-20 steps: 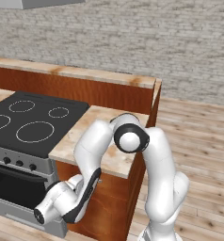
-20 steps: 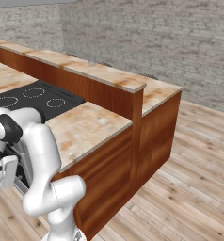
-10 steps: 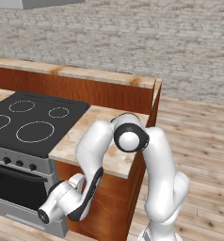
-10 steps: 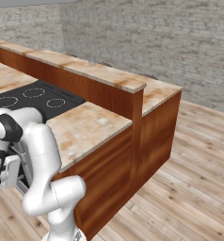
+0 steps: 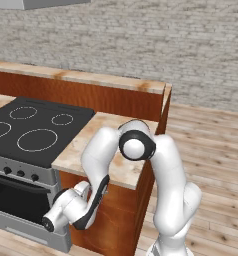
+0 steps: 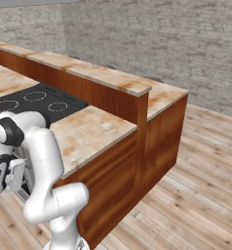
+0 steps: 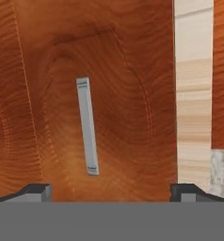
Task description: Take a straw from the drawer in front and place it inside the glass cup on the dining counter.
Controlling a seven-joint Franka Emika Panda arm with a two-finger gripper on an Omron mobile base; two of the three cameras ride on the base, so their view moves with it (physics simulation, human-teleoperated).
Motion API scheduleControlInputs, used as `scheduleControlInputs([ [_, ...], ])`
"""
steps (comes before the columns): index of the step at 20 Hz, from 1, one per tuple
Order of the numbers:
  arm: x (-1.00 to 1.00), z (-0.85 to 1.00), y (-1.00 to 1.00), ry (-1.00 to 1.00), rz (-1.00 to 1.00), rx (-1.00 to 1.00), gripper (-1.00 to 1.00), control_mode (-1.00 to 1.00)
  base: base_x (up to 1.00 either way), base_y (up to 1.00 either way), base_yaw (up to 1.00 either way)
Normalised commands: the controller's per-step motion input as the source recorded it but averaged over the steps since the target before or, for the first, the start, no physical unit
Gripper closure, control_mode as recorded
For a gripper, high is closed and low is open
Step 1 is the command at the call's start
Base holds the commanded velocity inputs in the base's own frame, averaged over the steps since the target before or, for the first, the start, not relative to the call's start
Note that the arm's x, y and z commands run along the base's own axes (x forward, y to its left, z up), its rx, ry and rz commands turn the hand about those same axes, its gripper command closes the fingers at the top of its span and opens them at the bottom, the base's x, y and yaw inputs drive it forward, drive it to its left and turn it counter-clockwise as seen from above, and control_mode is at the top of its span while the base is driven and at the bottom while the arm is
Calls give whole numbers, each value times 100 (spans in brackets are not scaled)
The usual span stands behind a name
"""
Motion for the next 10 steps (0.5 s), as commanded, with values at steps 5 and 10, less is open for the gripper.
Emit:
scheduleControlInputs([
  [5, 17, -17, -1, 0, 0, 0, -100, -100, 0, 0, 0],
  [10, 19, -24, -1, 0, 0, 0, -100, -100, 0, 0, 0],
])
